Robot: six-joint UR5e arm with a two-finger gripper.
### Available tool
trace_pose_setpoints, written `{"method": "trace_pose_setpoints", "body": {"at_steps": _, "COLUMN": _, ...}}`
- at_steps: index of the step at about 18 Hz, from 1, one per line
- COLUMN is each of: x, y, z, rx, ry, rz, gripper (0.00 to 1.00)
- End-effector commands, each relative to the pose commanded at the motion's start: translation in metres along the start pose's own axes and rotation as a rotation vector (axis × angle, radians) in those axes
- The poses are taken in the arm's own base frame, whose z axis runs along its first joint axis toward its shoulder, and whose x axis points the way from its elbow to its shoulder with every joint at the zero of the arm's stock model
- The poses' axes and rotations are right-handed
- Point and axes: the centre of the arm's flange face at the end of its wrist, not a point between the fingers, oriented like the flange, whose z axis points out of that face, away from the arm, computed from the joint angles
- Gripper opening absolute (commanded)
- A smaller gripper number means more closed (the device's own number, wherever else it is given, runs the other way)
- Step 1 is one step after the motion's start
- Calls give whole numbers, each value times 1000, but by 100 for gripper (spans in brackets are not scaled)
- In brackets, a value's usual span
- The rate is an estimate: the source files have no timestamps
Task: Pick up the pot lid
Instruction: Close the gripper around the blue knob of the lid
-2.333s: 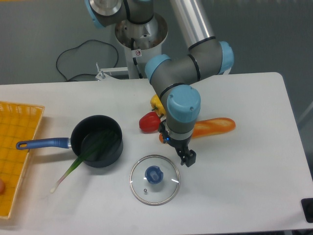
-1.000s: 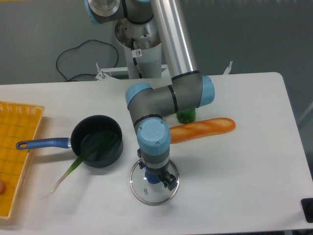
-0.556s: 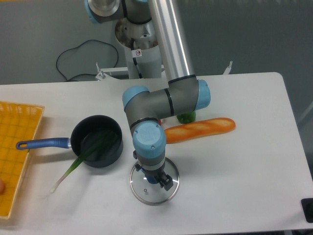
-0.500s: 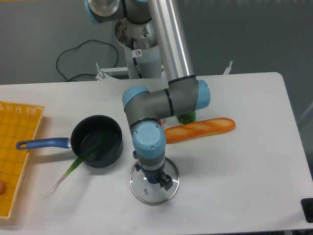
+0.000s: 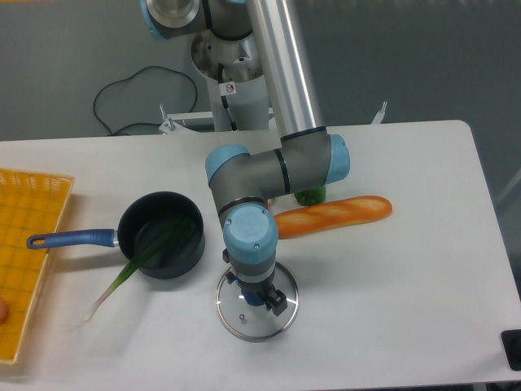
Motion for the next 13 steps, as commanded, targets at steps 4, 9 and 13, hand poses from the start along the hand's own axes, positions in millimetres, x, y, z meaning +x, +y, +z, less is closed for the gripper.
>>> {"method": "trace_pose_setpoints", "body": {"at_steps": 4, "x": 0, "y": 0, "z": 0, "rx": 0, "ry": 0, "rz": 8, "gripper": 80}}
{"method": "trace_pose_setpoints", "body": {"at_steps": 9, "x": 0, "y": 0, "z": 0, "rx": 0, "ry": 0, "rz": 17, "gripper": 58}}
{"method": "trace_pose_setpoints", "body": {"at_steps": 13, "x": 0, "y": 1, "z": 0, "rx": 0, "ry": 0, "rz": 18, "gripper": 43}}
